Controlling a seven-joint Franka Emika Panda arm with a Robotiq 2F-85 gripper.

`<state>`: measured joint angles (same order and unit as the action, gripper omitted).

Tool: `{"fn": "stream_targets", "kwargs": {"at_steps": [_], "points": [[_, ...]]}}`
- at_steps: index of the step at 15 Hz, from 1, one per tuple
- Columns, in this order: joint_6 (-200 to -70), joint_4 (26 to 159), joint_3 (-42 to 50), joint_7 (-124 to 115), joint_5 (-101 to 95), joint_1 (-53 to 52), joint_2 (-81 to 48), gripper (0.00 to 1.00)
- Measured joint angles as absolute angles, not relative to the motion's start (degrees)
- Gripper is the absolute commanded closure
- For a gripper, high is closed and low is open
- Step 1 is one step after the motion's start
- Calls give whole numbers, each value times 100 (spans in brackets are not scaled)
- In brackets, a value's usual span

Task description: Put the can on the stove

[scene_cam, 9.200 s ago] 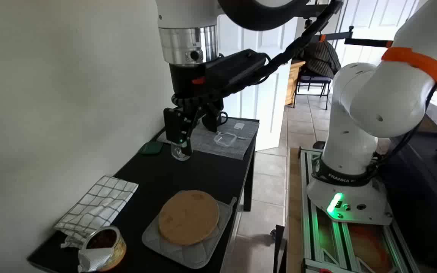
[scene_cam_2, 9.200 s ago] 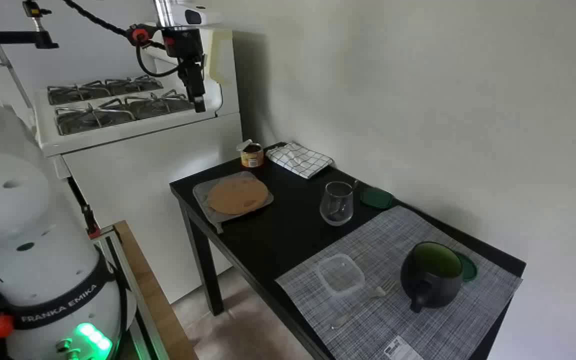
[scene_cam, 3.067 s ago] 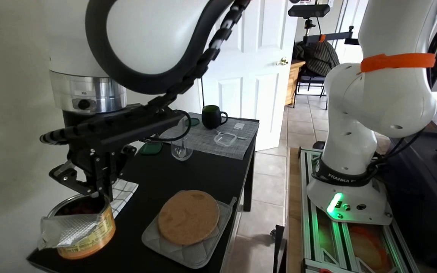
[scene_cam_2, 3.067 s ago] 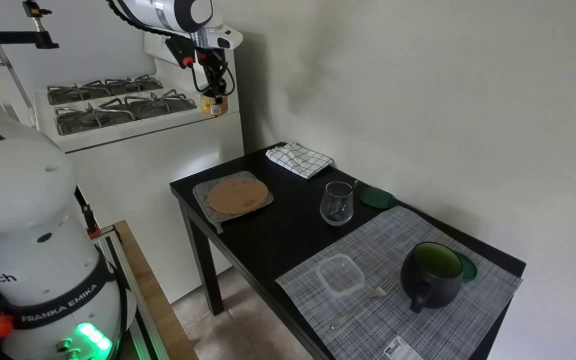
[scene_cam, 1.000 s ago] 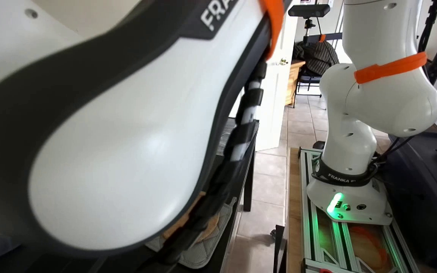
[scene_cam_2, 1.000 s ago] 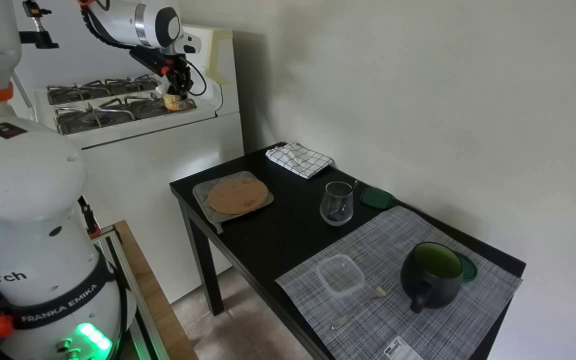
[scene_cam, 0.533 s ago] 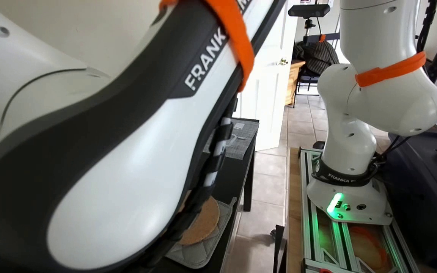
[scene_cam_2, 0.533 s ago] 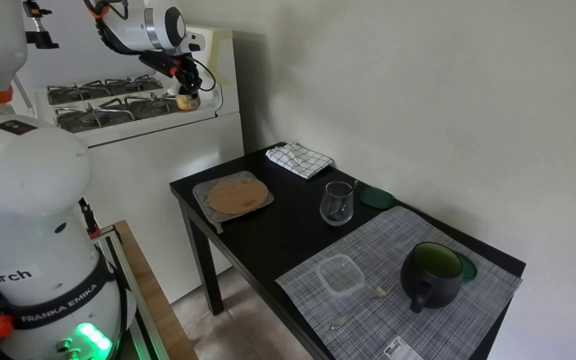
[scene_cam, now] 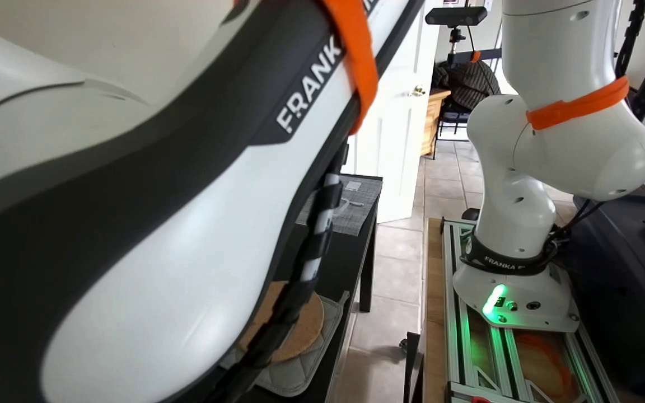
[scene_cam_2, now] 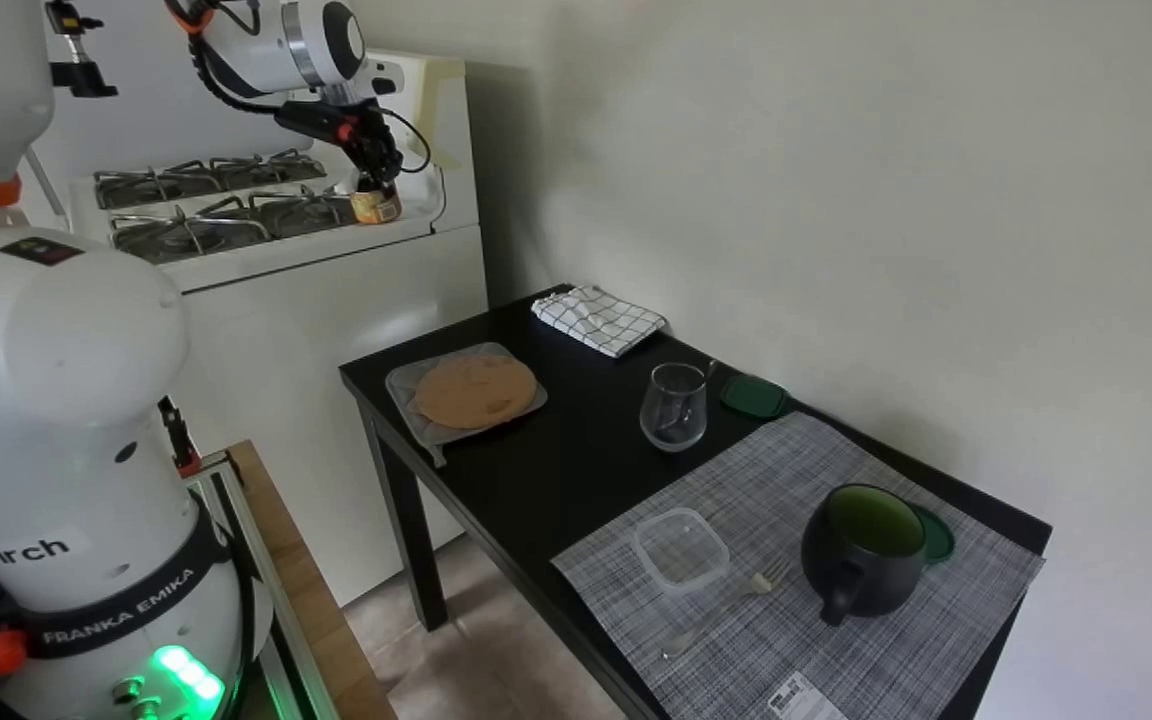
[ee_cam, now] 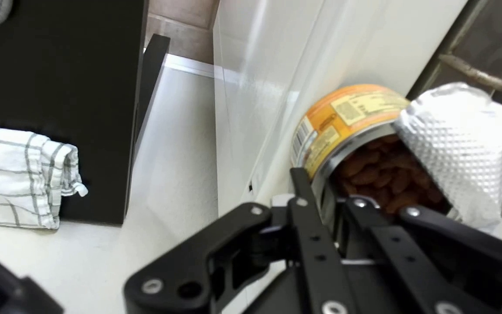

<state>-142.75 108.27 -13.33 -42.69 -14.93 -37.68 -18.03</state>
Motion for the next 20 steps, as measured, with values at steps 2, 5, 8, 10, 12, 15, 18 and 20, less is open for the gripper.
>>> {"fn": "stream_targets", "kwargs": {"at_steps": [2, 5, 8, 10, 12, 15, 18, 20], "points": [[-14043, 10759, -1352, -4221, -1492, -3782, -1804, 97], [-13815, 10673, -1408, -4119, -1472, -3783, -1821, 97], [-13709, 10630, -1463, -4036, -1443, -3783, -1840, 97], [-13708, 10622, -1496, -4019, -1386, -3783, -1849, 97], [-13708, 10589, -1525, -3992, -1259, -3782, -1857, 97], [-13708, 10423, -1573, -3973, -1238, -3831, -1855, 97], [-13708, 10193, -1581, -3973, -1238, -3922, -1860, 97], [-13708, 10089, -1591, -3973, -1238, -3983, -1883, 97]]}}
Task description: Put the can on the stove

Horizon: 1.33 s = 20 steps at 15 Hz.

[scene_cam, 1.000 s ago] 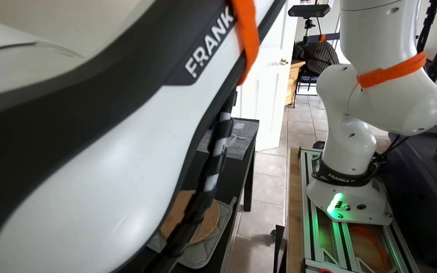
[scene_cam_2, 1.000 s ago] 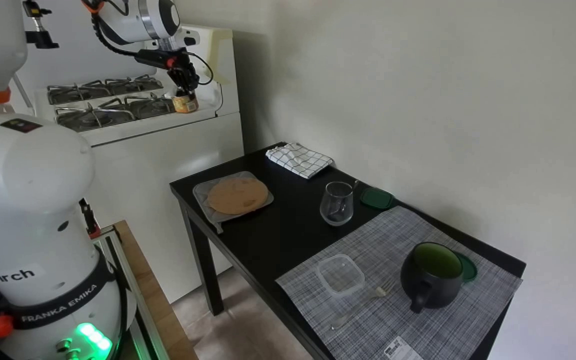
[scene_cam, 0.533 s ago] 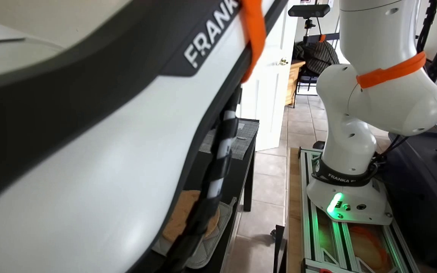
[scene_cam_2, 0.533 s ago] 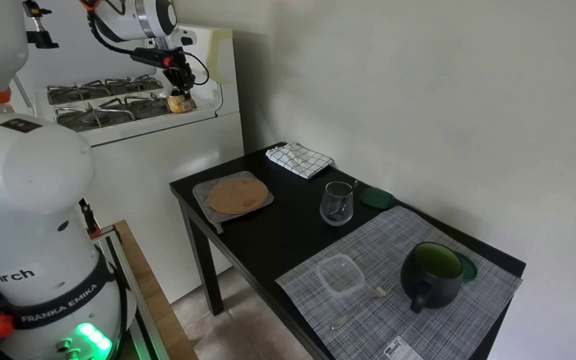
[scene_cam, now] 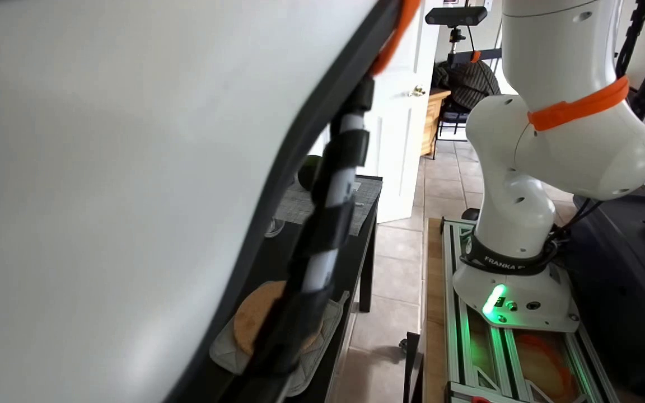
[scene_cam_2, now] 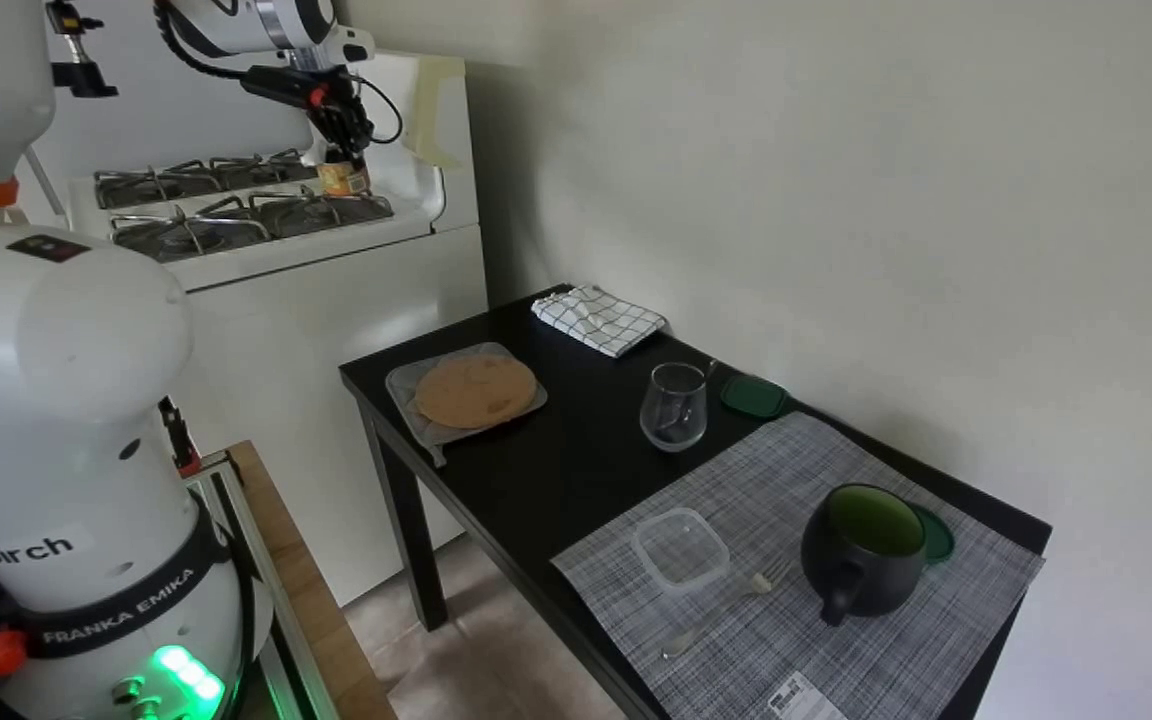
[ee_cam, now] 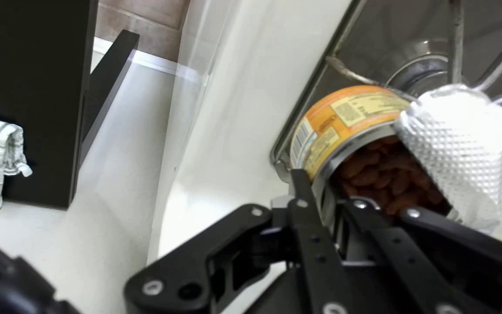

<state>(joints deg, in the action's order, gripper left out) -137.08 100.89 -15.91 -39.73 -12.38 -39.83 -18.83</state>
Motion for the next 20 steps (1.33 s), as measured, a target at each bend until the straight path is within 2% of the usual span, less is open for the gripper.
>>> {"fn": "stream_targets", "kwargs": {"at_steps": [16, 17, 18, 20], "points": [[-13707, 9630, -1610, -3781, -954, -4294, -2402, 97], [-13707, 9617, -1610, -3770, -918, -4296, -2415, 75], [-13707, 9605, -1610, -3756, -884, -4298, -2428, 64], [-13707, 9595, -1610, -3724, -805, -4304, -2444, 50]]}}
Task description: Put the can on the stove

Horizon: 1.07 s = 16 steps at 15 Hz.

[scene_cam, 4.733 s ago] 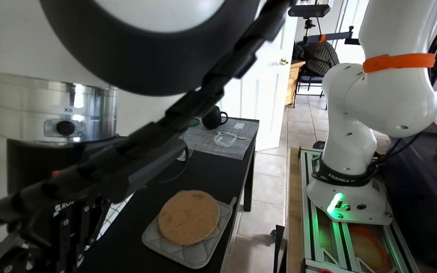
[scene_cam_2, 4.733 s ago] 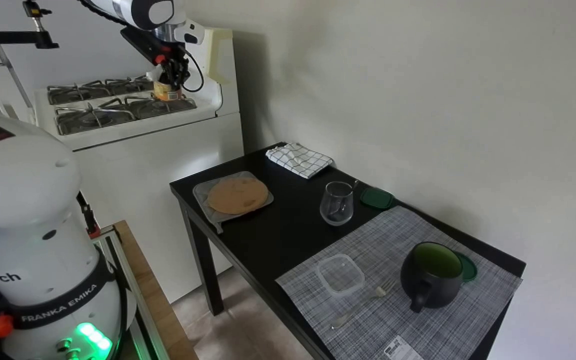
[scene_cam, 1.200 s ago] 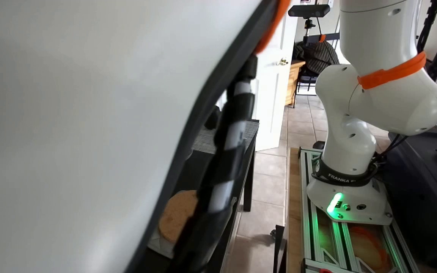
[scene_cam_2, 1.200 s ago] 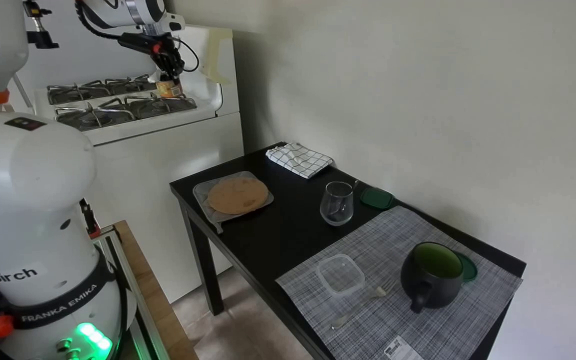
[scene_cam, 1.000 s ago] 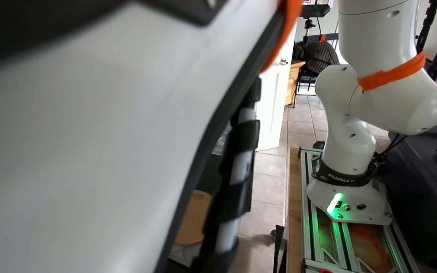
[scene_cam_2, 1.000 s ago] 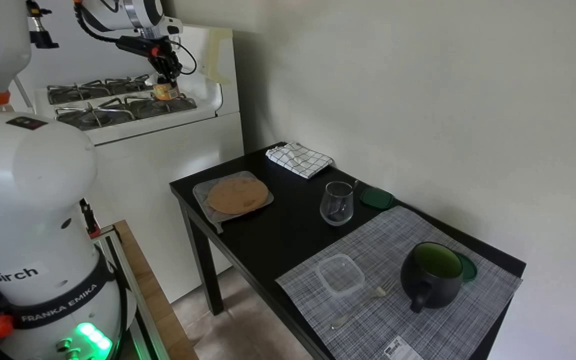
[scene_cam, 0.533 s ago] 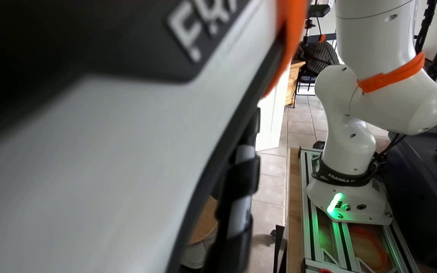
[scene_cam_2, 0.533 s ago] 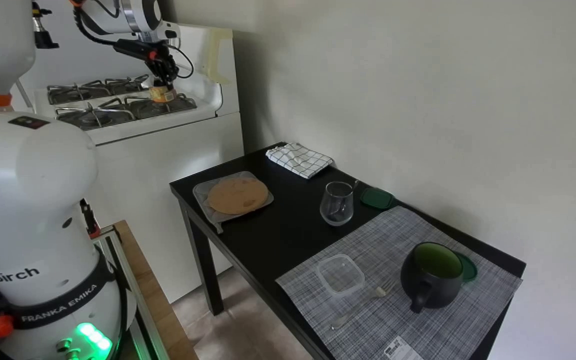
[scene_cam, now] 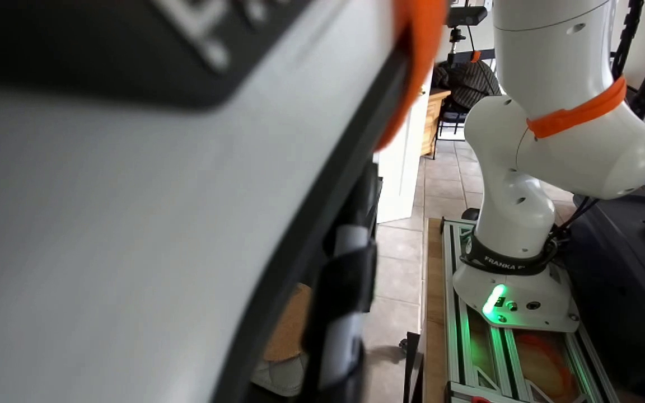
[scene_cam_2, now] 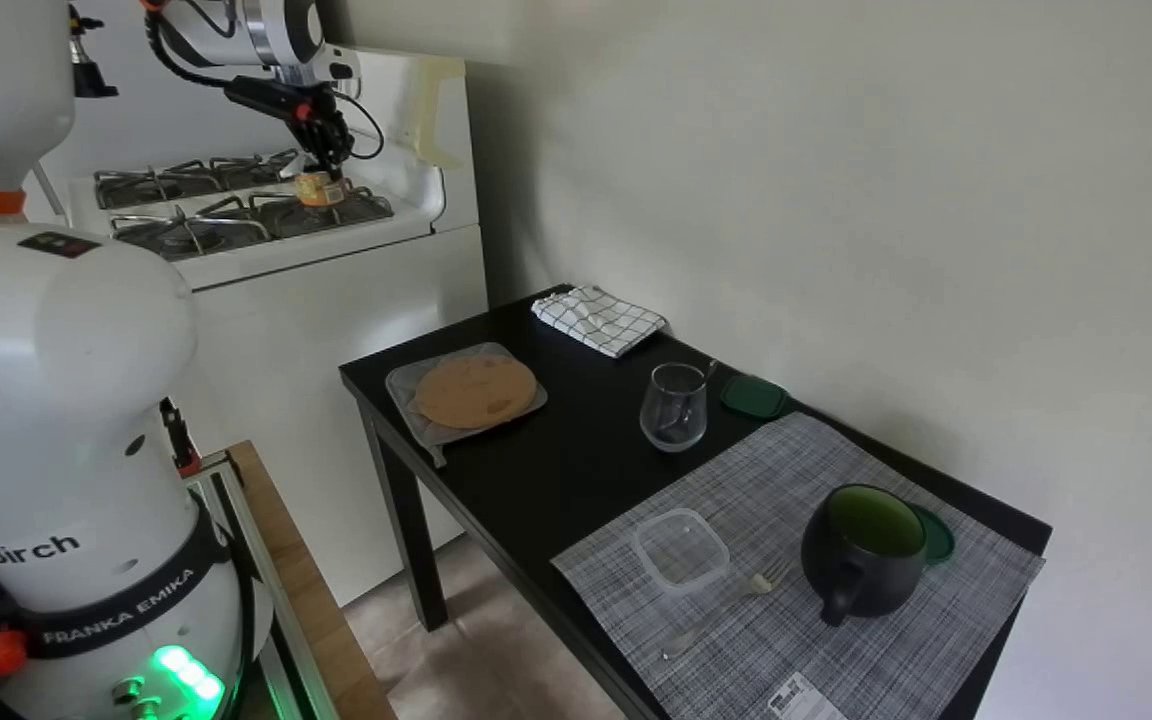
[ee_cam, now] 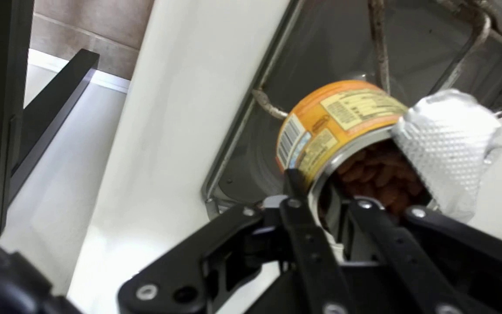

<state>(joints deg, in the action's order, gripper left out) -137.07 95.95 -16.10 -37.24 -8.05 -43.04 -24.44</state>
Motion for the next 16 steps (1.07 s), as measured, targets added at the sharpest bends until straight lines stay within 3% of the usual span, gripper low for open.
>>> {"fn": "stream_targets", "kwargs": {"at_steps": [6, 7, 16], "points": [[-13707, 9550, -1610, -3693, -634, -4308, -2445, 4], [-13707, 9531, -1605, -3692, -606, -4308, -2445, 1], [-13705, 9460, -1331, -3704, -237, -3892, -2231, 0]]}}
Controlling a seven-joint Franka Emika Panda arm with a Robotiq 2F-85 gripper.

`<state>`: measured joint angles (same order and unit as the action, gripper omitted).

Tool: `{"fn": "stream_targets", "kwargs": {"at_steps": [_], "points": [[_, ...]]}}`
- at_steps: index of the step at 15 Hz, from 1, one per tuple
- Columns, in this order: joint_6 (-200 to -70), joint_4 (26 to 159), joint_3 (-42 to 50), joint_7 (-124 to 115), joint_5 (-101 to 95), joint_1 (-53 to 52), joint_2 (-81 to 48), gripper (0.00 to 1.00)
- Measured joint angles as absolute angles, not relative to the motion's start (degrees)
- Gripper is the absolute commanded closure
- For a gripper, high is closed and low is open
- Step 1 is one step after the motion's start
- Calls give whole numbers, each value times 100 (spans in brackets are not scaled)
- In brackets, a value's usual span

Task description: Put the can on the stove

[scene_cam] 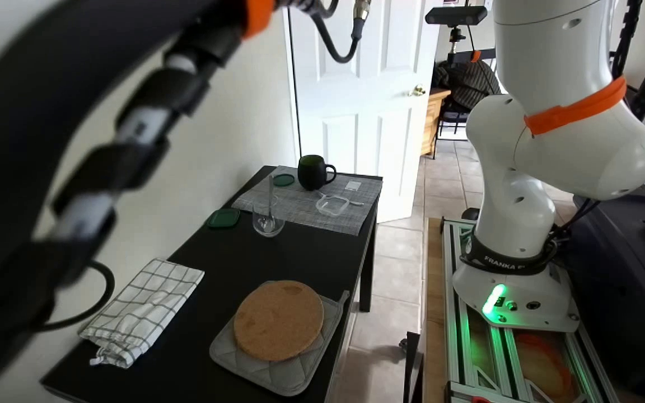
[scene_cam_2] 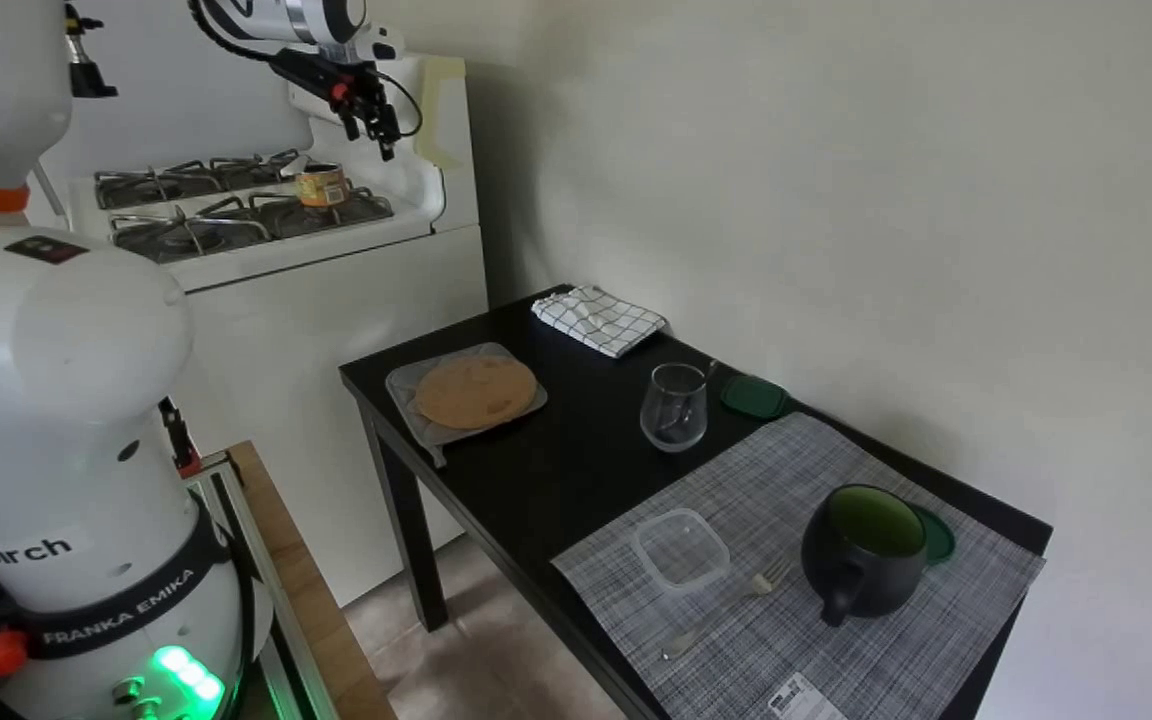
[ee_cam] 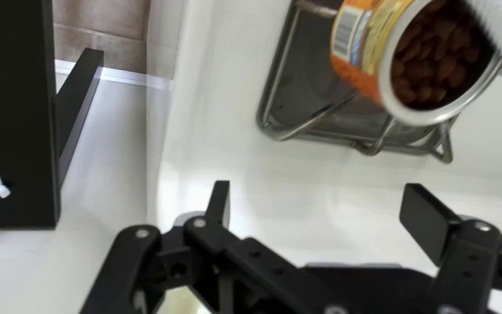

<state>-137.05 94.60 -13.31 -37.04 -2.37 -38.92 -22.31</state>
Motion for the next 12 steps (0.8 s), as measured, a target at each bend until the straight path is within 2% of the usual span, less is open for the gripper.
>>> {"fn": "stream_targets", "kwargs": {"at_steps": [3, 9, 12], "points": [[-13364, 9508, -1183, -3714, -124, -3494, -2090, 0], [-11427, 9715, -1010, -3713, -116, -2531, -1433, 0], [-11191, 10063, -900, -3680, 100, -1973, -918, 0]]}}
